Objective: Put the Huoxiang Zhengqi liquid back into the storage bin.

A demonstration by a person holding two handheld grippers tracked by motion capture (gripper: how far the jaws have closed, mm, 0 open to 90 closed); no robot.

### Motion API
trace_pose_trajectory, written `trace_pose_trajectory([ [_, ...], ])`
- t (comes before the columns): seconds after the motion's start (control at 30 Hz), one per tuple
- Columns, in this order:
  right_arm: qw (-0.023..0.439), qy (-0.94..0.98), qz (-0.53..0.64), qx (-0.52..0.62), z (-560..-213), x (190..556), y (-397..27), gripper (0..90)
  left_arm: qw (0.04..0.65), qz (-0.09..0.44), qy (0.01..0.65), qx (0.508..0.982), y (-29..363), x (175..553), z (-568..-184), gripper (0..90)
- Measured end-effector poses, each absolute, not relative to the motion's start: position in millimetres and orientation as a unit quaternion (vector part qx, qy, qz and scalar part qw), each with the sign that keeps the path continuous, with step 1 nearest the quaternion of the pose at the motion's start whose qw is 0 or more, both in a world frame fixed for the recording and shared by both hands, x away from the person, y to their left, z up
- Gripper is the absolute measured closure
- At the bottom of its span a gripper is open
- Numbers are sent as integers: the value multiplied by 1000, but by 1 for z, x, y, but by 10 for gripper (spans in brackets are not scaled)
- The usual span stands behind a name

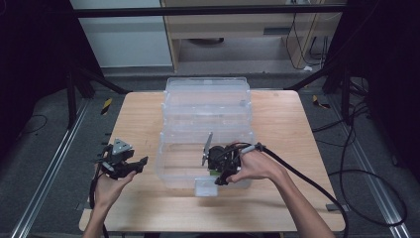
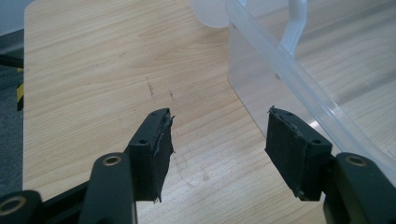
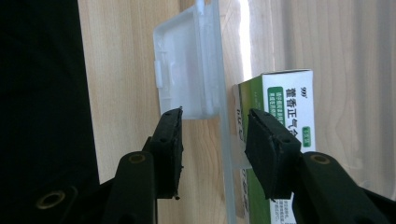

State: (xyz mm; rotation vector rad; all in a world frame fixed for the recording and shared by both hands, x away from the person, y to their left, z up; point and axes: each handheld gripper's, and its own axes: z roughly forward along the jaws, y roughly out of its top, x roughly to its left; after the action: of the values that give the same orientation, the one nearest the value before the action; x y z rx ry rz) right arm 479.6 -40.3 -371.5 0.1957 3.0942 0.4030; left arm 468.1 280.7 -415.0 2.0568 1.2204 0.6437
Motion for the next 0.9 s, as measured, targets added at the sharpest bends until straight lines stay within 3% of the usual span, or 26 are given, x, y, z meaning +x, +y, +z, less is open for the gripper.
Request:
trace_pose_trajectory([
  [0.9,0,992,106,69,-393,483,-31,684,326,246,466,785,281,468,-415,401],
])
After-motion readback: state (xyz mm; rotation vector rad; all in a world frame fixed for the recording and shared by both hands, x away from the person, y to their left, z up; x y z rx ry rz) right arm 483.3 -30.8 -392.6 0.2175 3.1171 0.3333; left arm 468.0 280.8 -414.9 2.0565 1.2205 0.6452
